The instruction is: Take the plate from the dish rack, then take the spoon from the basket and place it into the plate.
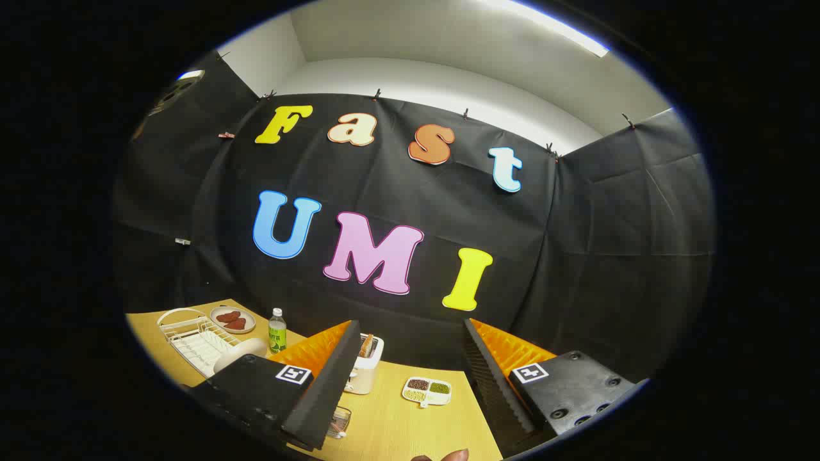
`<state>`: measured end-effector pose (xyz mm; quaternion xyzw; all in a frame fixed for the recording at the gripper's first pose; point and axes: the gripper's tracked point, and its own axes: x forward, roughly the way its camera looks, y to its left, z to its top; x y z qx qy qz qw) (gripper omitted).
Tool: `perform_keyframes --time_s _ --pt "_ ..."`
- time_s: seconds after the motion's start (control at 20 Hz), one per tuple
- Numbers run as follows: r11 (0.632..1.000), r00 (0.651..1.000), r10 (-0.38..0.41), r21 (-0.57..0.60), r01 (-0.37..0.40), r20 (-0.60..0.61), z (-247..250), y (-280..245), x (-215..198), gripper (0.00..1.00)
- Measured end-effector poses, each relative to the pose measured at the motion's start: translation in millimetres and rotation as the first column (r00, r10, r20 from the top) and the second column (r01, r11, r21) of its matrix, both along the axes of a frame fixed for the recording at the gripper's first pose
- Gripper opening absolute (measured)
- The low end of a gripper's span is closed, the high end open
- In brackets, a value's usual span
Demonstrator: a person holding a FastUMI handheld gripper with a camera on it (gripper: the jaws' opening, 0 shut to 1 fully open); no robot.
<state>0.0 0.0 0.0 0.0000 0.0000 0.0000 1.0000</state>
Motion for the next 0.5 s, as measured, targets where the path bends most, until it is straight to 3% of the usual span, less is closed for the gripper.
perform_keyframes --time_s 0.5 --pt "1.000 1.000 0.011 0.027 -0.010 -0.023 -3 13 8 0.97"
